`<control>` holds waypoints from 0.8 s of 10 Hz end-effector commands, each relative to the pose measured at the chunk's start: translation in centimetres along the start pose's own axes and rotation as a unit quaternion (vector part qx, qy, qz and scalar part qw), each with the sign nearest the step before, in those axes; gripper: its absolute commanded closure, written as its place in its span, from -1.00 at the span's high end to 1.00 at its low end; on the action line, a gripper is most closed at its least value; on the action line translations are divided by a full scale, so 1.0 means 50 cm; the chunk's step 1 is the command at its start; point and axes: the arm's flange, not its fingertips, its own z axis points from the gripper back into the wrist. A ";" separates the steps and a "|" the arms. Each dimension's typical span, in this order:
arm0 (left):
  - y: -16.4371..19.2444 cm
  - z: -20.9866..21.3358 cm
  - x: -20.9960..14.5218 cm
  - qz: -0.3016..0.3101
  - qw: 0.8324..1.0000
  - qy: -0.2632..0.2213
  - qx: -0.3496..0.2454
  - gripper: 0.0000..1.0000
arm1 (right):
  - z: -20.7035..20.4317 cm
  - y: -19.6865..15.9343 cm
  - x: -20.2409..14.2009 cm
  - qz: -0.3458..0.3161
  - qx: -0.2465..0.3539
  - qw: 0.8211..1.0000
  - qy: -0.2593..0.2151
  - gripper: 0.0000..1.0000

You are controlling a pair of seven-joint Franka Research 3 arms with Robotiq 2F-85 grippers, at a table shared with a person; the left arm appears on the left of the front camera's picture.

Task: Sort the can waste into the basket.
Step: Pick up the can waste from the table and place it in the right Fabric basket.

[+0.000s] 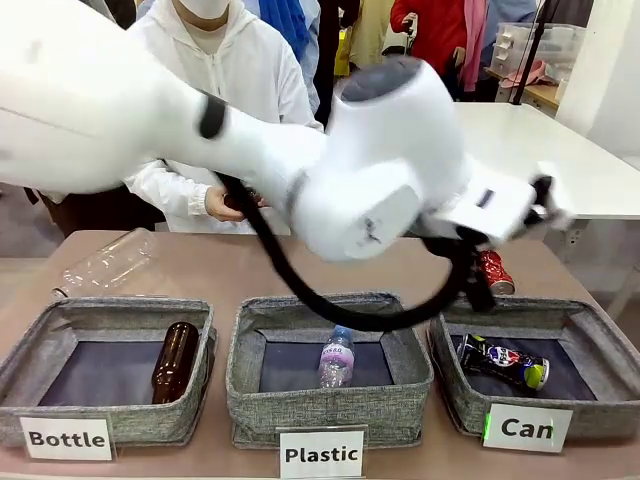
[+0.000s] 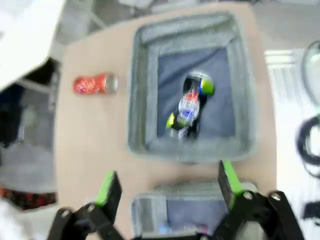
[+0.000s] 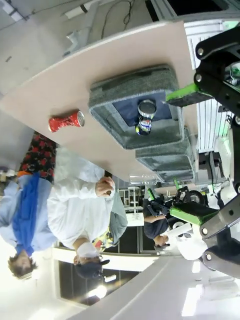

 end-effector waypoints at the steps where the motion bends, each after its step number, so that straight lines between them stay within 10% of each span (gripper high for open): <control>1: 0.004 0.187 -0.126 0.068 0.997 0.026 0.011 1.00 | -0.121 0.074 -0.013 -0.011 0.013 0.998 0.056 1.00; 8: 0.043 0.353 -0.347 0.366 0.929 -0.012 0.058 1.00 | -0.529 0.133 -0.256 -0.029 0.015 0.956 0.292 1.00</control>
